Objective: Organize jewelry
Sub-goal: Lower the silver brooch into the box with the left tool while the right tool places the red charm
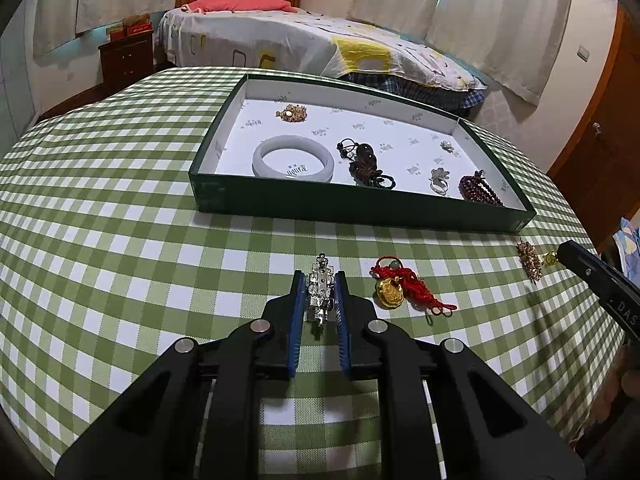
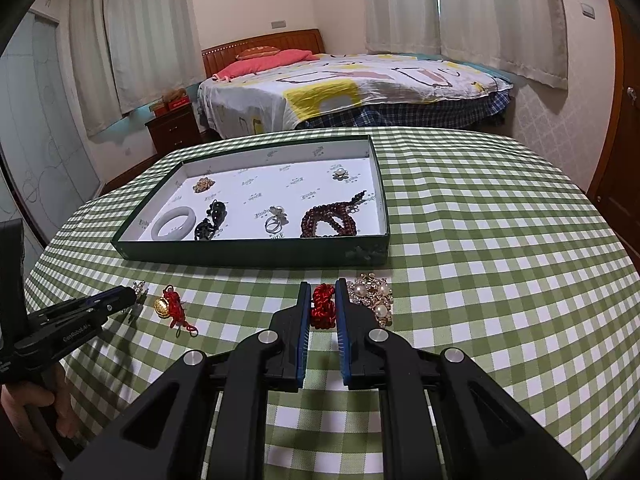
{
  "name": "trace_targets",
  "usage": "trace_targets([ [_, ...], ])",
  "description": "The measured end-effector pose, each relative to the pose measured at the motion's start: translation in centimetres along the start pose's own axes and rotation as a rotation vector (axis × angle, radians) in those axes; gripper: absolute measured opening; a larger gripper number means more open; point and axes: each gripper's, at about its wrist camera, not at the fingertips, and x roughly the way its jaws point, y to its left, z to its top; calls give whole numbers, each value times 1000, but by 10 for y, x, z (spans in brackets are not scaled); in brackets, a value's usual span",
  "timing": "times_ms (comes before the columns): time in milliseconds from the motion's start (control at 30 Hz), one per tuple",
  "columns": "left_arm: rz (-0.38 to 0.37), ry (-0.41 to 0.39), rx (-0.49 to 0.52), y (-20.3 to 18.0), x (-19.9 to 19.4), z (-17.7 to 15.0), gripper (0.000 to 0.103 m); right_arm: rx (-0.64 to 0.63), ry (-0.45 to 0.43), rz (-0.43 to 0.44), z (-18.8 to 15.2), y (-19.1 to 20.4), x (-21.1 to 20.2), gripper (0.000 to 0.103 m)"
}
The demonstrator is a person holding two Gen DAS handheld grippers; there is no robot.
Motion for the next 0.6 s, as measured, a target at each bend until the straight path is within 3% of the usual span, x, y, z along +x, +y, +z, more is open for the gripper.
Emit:
trace_targets([
  [600,6,-5,-3,4,-1,0,15,0,-3,-1,0,1,0,13],
])
